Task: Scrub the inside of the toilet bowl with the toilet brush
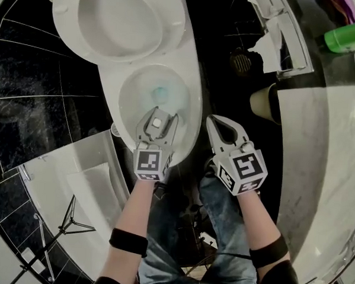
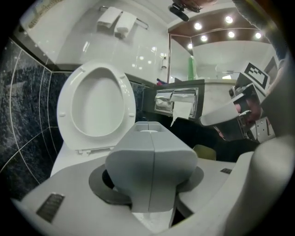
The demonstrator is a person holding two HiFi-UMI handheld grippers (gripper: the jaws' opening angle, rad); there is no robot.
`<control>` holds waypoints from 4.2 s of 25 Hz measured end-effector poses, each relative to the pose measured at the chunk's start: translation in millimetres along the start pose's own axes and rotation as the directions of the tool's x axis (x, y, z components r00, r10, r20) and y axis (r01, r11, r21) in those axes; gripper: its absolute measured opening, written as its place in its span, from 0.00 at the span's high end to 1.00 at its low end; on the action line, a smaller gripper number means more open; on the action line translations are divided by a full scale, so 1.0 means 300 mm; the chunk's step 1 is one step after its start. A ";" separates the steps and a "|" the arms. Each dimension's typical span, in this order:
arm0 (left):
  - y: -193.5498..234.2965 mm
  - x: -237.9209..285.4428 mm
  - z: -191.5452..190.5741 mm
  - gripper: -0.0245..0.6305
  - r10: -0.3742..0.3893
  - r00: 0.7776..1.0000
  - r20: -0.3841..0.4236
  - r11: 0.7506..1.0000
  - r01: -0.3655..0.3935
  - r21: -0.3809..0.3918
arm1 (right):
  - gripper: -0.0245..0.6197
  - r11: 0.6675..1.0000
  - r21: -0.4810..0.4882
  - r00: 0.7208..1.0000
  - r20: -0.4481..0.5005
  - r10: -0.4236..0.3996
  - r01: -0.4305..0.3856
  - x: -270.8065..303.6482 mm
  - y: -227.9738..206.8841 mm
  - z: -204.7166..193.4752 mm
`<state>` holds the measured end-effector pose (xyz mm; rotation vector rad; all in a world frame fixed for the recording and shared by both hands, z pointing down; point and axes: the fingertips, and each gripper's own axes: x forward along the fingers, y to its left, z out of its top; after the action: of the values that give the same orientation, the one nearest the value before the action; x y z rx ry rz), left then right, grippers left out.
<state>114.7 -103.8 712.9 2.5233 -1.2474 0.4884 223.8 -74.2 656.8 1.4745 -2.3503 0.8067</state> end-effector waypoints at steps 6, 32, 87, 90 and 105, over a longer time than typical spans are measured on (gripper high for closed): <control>-0.012 0.138 0.072 0.59 -0.021 0.999 0.033 0.999 0.020 0.036 | 0.95 0.999 0.014 0.999 0.037 -0.036 0.035 -0.018 -0.103 0.008; 0.461 0.309 0.246 0.59 0.188 0.975 0.122 0.958 -0.209 0.195 | 0.95 1.000 -0.003 0.998 0.055 -0.017 0.017 0.091 -0.113 -0.007; 0.054 0.366 0.240 0.59 -0.026 0.996 0.085 0.999 0.021 0.049 | 0.95 0.993 0.078 0.993 0.081 -0.090 0.083 -0.032 -0.201 0.064; 0.122 0.430 0.314 0.59 0.021 0.993 0.118 0.997 -0.030 0.071 | 0.95 0.994 0.076 0.993 0.077 -0.088 0.082 -0.018 -0.215 0.056; 0.462 0.200 0.305 0.59 0.166 0.977 0.133 0.945 -0.196 0.261 | 0.95 0.999 0.042 0.998 0.058 -0.022 0.020 0.066 -0.051 0.051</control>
<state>53.3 -263.7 669.5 2.7046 -1.5605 0.6093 229.6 -102.9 658.6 1.5572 -2.3699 0.8224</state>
